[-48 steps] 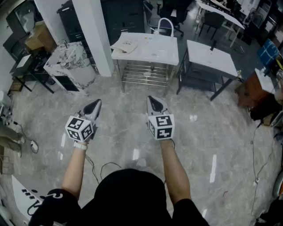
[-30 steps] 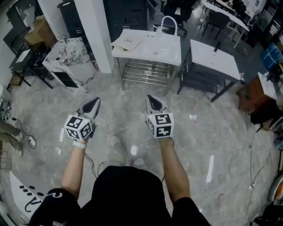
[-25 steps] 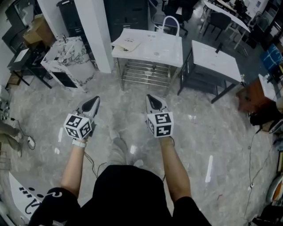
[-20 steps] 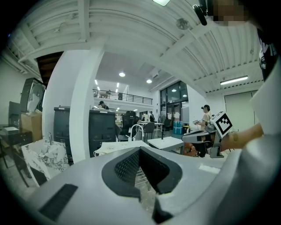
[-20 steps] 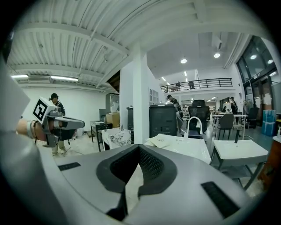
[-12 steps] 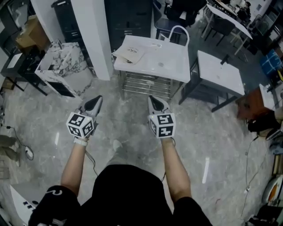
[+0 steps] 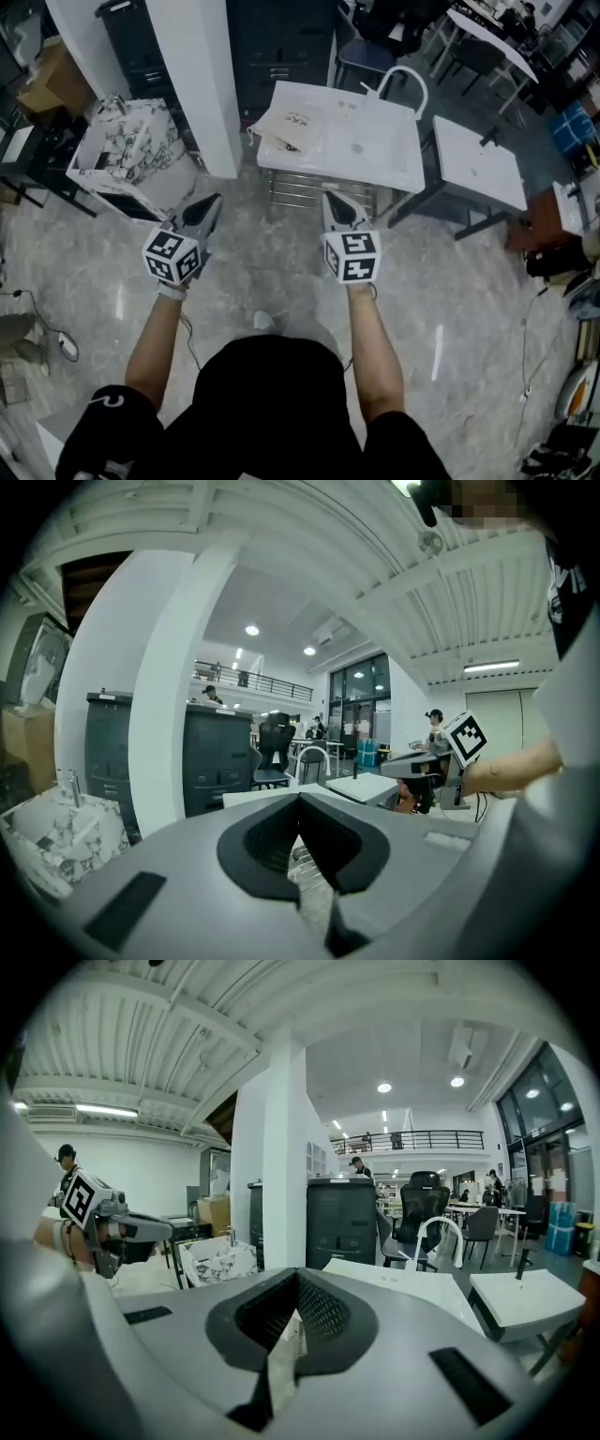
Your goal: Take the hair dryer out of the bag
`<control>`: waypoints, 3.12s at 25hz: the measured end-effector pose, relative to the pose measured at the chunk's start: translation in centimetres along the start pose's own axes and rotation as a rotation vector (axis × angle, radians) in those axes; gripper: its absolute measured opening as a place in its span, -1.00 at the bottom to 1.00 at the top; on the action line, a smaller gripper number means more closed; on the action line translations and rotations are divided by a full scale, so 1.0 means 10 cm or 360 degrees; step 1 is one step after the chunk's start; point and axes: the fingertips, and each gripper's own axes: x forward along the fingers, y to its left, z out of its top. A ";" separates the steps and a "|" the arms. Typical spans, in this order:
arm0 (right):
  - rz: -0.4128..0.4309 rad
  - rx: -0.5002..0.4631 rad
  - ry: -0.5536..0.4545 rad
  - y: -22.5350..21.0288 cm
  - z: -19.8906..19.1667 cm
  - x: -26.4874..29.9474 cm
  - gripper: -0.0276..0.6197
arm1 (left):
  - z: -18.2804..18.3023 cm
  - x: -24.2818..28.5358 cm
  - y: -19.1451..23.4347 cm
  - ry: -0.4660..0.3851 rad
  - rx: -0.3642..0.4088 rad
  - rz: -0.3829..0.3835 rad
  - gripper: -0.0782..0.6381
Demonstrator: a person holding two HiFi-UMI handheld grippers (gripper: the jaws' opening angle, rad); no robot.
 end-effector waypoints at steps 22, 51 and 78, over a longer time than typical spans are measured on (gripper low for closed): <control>-0.0117 0.0144 0.0004 -0.29 0.20 2.00 -0.94 | -0.07 1.12 1.73 0.0071 0.0041 -0.0156 -0.79; -0.0667 0.0481 0.0110 -1.54 -0.15 2.98 -0.94 | -0.44 3.73 2.18 0.0410 0.0401 -0.1023 -0.79; -0.1364 0.1017 0.0281 -1.28 -1.20 3.32 -0.94 | -2.36 4.64 2.07 0.1038 0.1054 -0.1997 -0.27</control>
